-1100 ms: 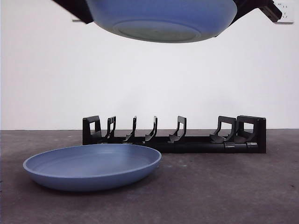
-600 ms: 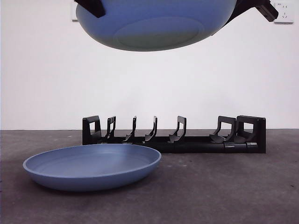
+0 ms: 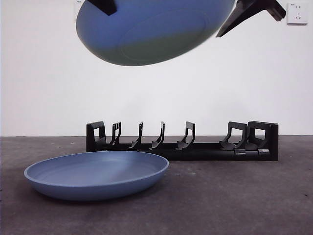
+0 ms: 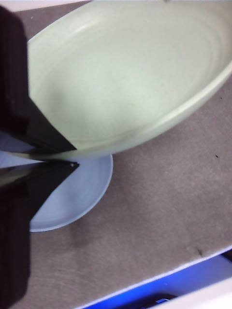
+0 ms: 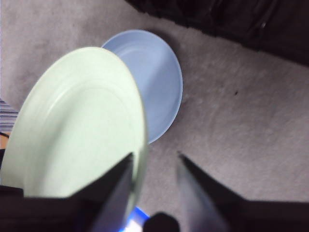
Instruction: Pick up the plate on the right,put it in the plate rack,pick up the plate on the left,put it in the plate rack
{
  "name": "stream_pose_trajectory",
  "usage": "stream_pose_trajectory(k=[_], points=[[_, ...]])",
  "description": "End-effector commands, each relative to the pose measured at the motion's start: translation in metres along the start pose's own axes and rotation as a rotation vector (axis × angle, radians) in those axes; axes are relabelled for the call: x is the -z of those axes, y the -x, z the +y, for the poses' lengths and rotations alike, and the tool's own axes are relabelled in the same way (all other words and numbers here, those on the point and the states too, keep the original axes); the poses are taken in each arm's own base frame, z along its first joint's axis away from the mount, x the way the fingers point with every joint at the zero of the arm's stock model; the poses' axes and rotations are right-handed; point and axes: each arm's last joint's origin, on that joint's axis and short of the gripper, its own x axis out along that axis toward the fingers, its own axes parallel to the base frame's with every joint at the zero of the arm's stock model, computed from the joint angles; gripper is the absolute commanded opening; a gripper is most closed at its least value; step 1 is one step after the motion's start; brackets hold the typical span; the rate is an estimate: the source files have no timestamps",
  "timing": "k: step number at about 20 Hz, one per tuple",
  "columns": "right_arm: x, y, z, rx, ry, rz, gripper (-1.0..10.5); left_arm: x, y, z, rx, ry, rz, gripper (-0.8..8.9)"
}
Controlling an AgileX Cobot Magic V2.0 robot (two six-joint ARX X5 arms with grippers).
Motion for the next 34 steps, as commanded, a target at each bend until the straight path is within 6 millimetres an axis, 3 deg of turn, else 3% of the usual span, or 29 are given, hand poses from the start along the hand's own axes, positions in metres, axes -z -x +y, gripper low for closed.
stream_pose_trajectory(k=[1, 5, 7, 11, 15, 18, 24, 34], points=[[-0.005, 0.013, 0.006, 0.005, 0.029, -0.051, 4.6, -0.001, 0.000, 0.002, -0.003, 0.088, -0.025, -0.08], [-0.013, 0.046, 0.022, 0.028, 0.072, -0.166, 4.6, 0.000, -0.001, 0.008, -0.007, 0.206, -0.080, -0.08], [-0.013, 0.080, 0.035, 0.112, 0.098, -0.294, 4.6, 0.003, -0.002, 0.017, -0.009, 0.320, -0.151, -0.08], [0.015, 0.147, 0.059, 0.382, 0.100, -0.545, 4.6, 0.021, -0.003, 0.051, -0.085, 0.602, -0.335, -0.08], [0.049, 0.172, 0.069, 0.403, 0.114, -0.571, 4.6, 0.051, -0.003, 0.089, -0.129, 0.899, -0.570, -0.08], [0.064, 0.178, 0.073, 0.386, 0.119, -0.559, 4.6, 0.072, -0.018, 0.109, -0.121, 1.052, -0.638, -0.08], [0.069, 0.171, 0.072, 0.292, 0.117, -0.522, 4.4, 0.095, -0.049, 0.124, -0.136, 1.158, -0.629, -0.08], [0.075, 0.119, 0.046, 0.307, 0.051, -0.304, 4.4, 0.116, -0.082, 0.131, -0.170, 1.219, -0.573, -0.08]])
